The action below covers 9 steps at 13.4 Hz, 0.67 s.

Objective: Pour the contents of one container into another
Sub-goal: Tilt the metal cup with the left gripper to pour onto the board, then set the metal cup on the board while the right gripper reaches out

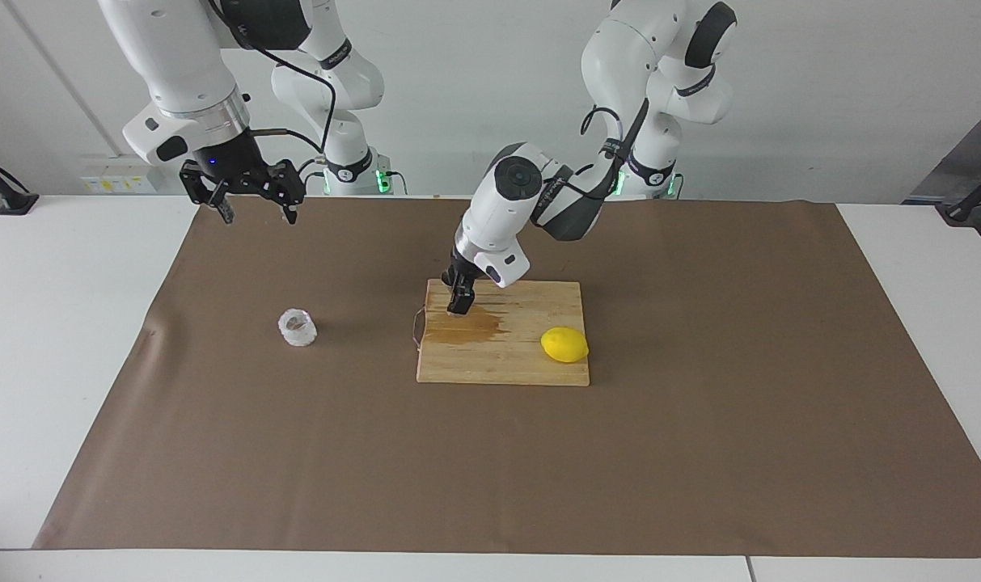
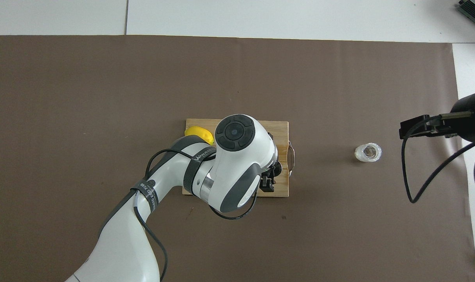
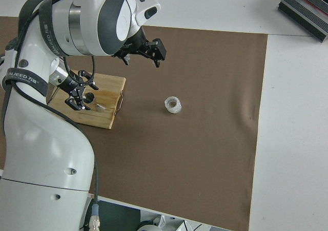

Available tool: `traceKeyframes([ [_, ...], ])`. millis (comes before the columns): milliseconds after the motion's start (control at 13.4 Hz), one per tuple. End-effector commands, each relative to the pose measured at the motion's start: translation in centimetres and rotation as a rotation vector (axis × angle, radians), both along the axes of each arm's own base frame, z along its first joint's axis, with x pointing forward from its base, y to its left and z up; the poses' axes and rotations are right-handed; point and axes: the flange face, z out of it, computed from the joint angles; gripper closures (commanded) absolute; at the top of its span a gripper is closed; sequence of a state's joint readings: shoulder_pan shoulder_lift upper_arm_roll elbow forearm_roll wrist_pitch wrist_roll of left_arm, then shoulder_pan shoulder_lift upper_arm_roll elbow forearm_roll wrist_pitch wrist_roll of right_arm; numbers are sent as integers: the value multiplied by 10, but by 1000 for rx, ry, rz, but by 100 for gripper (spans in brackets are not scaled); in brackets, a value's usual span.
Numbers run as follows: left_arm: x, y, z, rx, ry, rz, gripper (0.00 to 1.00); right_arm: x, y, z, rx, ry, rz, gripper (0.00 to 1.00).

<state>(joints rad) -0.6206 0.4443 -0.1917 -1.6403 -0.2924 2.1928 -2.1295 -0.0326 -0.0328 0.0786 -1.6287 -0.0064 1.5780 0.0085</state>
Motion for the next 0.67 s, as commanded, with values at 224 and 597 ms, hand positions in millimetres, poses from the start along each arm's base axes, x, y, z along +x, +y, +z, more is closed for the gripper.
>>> traceKeyframes([
  [224,-12,11,22,98,37,-69,0,-24,-5,-44,5,-25,377,0],
  [597,9,63,81,152,-49,-90,0,-22,-21,-87,7,-19,755,0],
])
